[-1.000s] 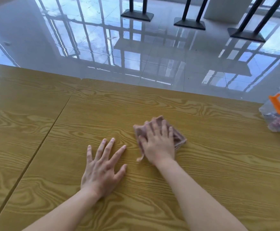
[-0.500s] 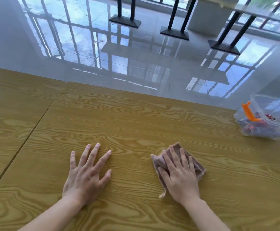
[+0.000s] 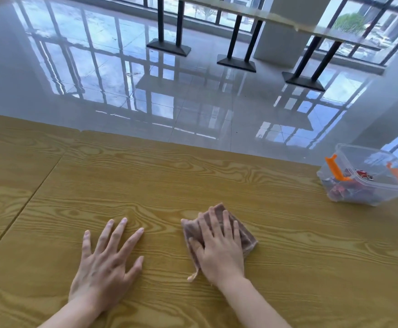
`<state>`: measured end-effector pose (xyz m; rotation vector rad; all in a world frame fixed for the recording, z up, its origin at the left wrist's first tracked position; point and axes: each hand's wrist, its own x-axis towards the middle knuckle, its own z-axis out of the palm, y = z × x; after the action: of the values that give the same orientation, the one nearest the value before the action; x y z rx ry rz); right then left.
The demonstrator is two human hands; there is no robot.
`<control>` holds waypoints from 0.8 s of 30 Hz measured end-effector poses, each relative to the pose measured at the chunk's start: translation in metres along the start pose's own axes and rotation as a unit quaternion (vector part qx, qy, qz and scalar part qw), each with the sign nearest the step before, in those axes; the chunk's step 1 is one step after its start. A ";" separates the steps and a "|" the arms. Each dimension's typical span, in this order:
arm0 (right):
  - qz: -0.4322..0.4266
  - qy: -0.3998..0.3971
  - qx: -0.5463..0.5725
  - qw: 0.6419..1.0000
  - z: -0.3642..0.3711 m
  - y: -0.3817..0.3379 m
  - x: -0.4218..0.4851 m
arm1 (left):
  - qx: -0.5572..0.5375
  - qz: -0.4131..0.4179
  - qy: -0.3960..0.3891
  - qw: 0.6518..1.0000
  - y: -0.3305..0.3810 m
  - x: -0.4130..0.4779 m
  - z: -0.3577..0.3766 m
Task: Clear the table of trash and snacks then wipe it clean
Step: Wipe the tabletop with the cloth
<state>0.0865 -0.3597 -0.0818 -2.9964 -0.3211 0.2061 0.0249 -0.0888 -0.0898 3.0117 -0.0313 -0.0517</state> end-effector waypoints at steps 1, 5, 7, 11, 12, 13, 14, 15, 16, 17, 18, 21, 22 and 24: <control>-0.066 0.002 -0.004 0.998 0.006 -0.005 -0.016 | -0.001 0.000 -0.002 1.000 0.001 0.000 -0.001; -0.104 0.022 -0.039 0.994 -0.002 0.028 0.000 | 0.002 0.001 0.001 1.000 0.004 0.000 0.000; 0.011 0.018 -0.030 0.999 -0.011 0.029 0.047 | 0.002 0.005 -0.004 1.000 0.003 -0.001 0.002; 0.153 -0.001 0.028 0.988 -0.018 -0.027 0.128 | 0.003 0.016 0.006 1.000 0.001 0.004 0.005; 0.130 -0.010 0.030 0.991 -0.018 -0.047 0.134 | -0.002 0.015 0.005 1.000 0.001 0.004 0.002; 0.083 -0.015 0.023 0.996 -0.015 -0.067 0.132 | -0.011 0.015 0.001 1.000 0.001 0.004 -0.001; 0.021 -0.016 0.016 1.000 -0.011 -0.085 0.122 | -0.024 0.014 -0.007 1.000 0.001 0.002 -0.003; -0.043 -0.011 0.014 0.999 -0.005 -0.098 0.104 | -0.040 0.018 -0.012 0.999 -0.001 0.000 -0.006; -0.096 -0.008 0.010 0.995 0.001 -0.103 0.081 | -0.061 0.026 -0.005 0.998 -0.005 0.000 -0.010; -0.134 0.000 0.002 0.991 0.005 -0.098 0.058 | -0.086 0.034 0.004 0.996 -0.013 0.002 -0.014; -0.152 0.012 -0.004 0.988 0.006 -0.084 0.041 | -0.100 0.044 0.013 0.994 -0.024 0.005 -0.016; -0.118 0.033 -0.047 0.991 0.001 -0.020 0.017 | -0.085 0.021 -0.005 0.996 -0.059 0.005 -0.023; -0.073 0.029 -0.061 0.995 -0.004 -0.002 0.021 | -0.058 0.011 0.001 0.998 -0.067 0.007 -0.025; -0.003 0.020 -0.041 0.999 -0.002 -0.005 0.066 | -0.025 -0.006 0.001 1.000 -0.103 0.010 -0.016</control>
<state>0.1503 -0.3409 -0.0870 -3.0765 -0.3416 0.1362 0.0378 0.0154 -0.0881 2.9628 -0.0116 -0.0491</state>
